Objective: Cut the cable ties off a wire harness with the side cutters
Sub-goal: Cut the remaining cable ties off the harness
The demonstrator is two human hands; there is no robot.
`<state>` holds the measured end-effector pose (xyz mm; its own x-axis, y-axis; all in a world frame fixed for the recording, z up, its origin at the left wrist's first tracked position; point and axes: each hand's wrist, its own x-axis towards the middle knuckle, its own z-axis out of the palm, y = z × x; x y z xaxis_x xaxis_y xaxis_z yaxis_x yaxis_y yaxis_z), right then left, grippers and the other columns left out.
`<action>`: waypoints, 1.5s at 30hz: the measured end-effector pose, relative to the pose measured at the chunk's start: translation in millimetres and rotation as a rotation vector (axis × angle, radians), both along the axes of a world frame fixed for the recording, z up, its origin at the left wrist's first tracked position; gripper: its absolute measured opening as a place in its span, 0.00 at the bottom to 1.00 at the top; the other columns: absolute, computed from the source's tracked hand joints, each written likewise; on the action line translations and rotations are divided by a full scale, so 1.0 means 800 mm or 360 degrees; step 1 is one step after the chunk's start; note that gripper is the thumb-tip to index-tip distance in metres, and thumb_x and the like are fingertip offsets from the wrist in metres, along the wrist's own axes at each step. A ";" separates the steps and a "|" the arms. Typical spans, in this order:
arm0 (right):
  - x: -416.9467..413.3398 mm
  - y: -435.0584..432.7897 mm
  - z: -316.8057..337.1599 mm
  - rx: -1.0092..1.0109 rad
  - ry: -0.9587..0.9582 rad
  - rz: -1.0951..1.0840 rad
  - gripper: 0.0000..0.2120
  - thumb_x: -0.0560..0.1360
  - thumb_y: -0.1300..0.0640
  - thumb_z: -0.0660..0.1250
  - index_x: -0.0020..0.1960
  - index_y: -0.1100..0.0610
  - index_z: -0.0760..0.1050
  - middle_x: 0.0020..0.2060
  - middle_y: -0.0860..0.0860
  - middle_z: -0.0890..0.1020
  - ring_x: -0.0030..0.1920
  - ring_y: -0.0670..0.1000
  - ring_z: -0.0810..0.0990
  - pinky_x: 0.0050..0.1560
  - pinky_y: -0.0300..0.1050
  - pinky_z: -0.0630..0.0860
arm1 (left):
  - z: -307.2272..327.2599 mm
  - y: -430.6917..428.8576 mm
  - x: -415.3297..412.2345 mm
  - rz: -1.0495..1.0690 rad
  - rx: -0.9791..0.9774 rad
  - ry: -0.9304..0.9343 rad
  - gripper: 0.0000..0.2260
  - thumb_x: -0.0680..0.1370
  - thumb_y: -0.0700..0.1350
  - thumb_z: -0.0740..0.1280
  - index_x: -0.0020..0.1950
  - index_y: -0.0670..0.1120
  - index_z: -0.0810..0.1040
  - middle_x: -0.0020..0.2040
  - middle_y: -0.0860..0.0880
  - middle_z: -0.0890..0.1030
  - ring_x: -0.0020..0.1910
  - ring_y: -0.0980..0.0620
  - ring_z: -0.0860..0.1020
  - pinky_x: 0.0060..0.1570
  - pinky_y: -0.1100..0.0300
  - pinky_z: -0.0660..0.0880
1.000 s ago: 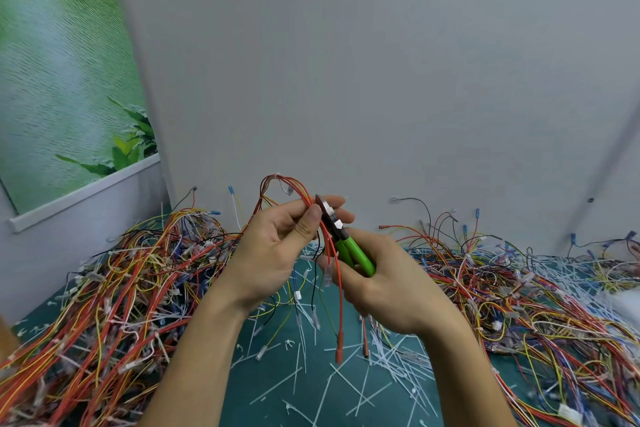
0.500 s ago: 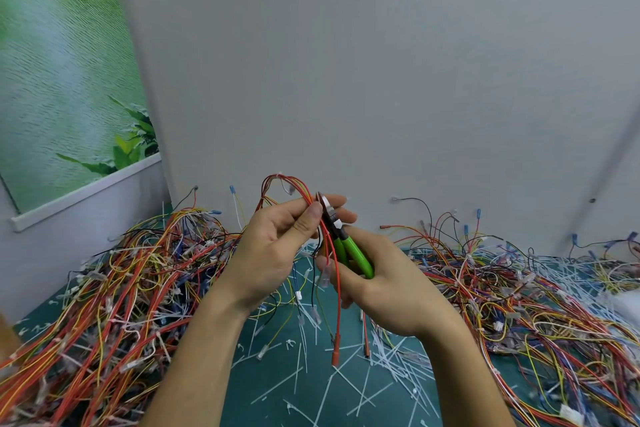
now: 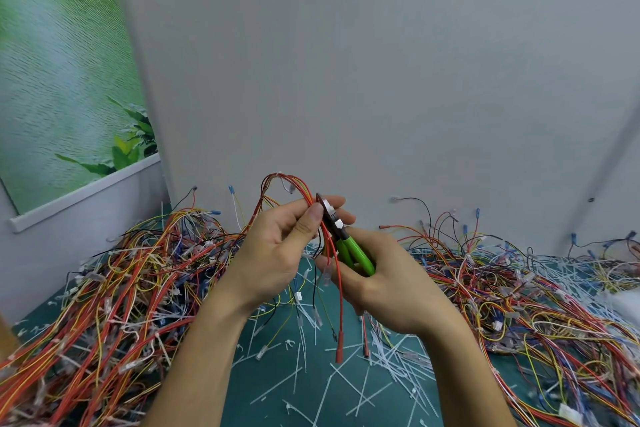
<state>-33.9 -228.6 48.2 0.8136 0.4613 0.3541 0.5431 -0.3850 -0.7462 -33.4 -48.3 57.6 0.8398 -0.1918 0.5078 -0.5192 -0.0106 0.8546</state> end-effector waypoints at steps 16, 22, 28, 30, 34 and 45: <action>0.002 0.001 -0.004 -0.0043 -0.0034 -0.0038 0.12 0.81 0.48 0.69 0.44 0.54 0.73 0.29 0.50 0.68 0.29 0.51 0.66 0.31 0.53 0.68 | -0.003 0.007 0.004 0.0094 0.0278 -0.0107 0.16 0.84 0.46 0.56 0.67 0.45 0.77 0.57 0.56 0.85 0.61 0.58 0.81 0.60 0.70 0.72; 0.000 0.003 -0.002 -0.0149 -0.0084 -0.0051 0.09 0.81 0.50 0.68 0.43 0.47 0.71 0.31 0.51 0.71 0.30 0.50 0.68 0.34 0.53 0.76 | -0.007 0.005 0.008 0.0191 0.0364 -0.0121 0.16 0.84 0.48 0.56 0.67 0.49 0.77 0.56 0.59 0.84 0.63 0.62 0.78 0.64 0.68 0.71; 0.004 0.004 -0.007 -0.0164 -0.0112 -0.0067 0.10 0.81 0.50 0.68 0.43 0.43 0.70 0.29 0.44 0.71 0.29 0.46 0.68 0.33 0.50 0.77 | -0.011 0.007 0.012 0.0321 0.0478 -0.0134 0.17 0.84 0.52 0.56 0.69 0.52 0.76 0.56 0.62 0.83 0.63 0.64 0.77 0.67 0.62 0.71; 0.004 0.007 -0.008 -0.0158 -0.0155 -0.0086 0.14 0.81 0.50 0.68 0.40 0.41 0.68 0.28 0.41 0.71 0.27 0.46 0.65 0.29 0.37 0.67 | -0.011 0.007 0.012 0.0350 0.0490 -0.0150 0.17 0.84 0.52 0.57 0.68 0.51 0.77 0.56 0.62 0.83 0.63 0.64 0.77 0.67 0.63 0.71; 0.005 0.010 -0.009 -0.0126 -0.0172 -0.0142 0.14 0.81 0.51 0.68 0.39 0.45 0.68 0.27 0.43 0.69 0.28 0.47 0.62 0.29 0.38 0.65 | -0.011 0.007 0.012 0.0365 0.0486 -0.0157 0.17 0.84 0.52 0.57 0.68 0.51 0.77 0.57 0.62 0.83 0.63 0.65 0.77 0.66 0.66 0.71; 0.000 0.013 -0.005 -0.0125 -0.0087 -0.0076 0.08 0.81 0.53 0.66 0.44 0.45 0.70 0.32 0.47 0.74 0.35 0.57 0.75 0.41 0.60 0.79 | -0.011 0.008 0.013 0.0335 0.0470 -0.0111 0.14 0.84 0.50 0.57 0.68 0.53 0.76 0.57 0.63 0.83 0.63 0.65 0.77 0.65 0.64 0.72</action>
